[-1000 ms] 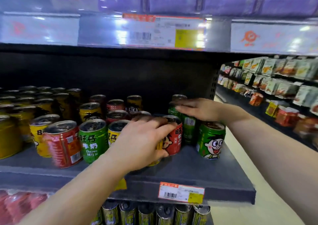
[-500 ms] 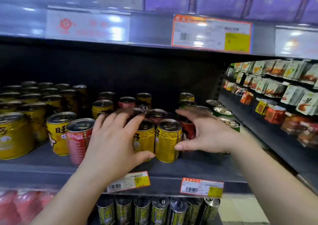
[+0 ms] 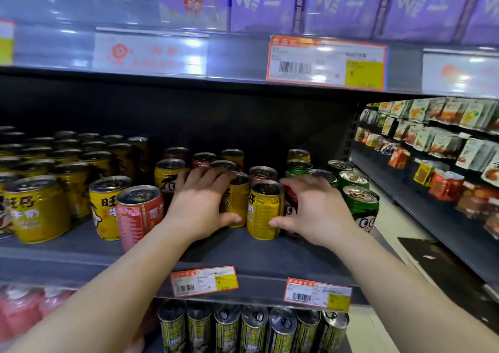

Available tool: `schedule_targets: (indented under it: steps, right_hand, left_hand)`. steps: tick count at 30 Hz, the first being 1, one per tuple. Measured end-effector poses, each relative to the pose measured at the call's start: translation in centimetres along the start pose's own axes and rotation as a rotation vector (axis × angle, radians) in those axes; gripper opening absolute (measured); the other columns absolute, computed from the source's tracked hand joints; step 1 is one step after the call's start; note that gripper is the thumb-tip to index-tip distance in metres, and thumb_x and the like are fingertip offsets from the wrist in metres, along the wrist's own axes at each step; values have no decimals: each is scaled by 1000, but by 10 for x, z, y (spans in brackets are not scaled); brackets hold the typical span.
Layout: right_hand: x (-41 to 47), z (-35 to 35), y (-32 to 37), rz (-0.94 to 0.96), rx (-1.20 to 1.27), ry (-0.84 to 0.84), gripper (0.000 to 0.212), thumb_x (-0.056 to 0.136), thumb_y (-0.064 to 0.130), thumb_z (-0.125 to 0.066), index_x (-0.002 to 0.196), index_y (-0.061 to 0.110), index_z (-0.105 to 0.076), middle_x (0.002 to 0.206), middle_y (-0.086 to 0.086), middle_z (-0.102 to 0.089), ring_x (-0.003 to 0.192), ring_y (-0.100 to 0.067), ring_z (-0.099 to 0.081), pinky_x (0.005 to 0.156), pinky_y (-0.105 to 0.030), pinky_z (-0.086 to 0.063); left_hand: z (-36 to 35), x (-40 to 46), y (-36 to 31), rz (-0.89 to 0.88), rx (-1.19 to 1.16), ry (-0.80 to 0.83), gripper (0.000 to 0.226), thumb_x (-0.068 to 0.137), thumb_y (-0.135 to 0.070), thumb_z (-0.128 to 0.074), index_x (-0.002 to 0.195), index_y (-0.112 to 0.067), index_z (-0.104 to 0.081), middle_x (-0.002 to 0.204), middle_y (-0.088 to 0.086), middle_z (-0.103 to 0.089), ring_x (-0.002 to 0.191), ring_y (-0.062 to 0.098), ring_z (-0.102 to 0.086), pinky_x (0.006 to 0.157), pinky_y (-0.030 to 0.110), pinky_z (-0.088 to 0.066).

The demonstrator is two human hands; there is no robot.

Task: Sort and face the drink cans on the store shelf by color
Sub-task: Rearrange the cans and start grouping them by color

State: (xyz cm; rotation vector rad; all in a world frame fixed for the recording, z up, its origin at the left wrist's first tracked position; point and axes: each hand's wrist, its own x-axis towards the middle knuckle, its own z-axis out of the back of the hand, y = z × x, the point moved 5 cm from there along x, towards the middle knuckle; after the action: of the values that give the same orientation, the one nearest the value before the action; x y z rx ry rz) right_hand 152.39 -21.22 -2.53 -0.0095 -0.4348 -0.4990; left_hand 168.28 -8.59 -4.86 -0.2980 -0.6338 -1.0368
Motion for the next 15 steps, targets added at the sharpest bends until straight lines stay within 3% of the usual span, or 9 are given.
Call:
schedule_targets:
  steps: [4,11,15]
  right_hand:
    - [2,-5,-2,-63,-35,-101,82,67,64,-68,137,31,-39,138,2,-45,128,-24,-38,100,-40,-36]
    - [0,-12,-2,-112,-35,-197,86,66,61,-72,137,26,-39,140,-5,-43,128,-29,-36,101,-42,-36]
    - [-5,-11,-8,-156,-1,-142,81,70,56,-71,137,21,-42,142,-9,-41,131,-31,-31,103,-39,-36]
  left_hand:
    - [-11,15,-2,15,-39,75,87,64,-66,-67,138,-32,-38,142,-5,-42,128,25,-35,108,46,-16]
    - [-13,25,-5,75,-49,146,93,65,-66,-66,143,-33,-27,147,-2,-35,132,25,-29,112,45,-11]
    - [-5,15,0,78,-133,132,100,68,-61,-69,148,-27,-20,153,4,-24,141,27,-17,117,43,-4]
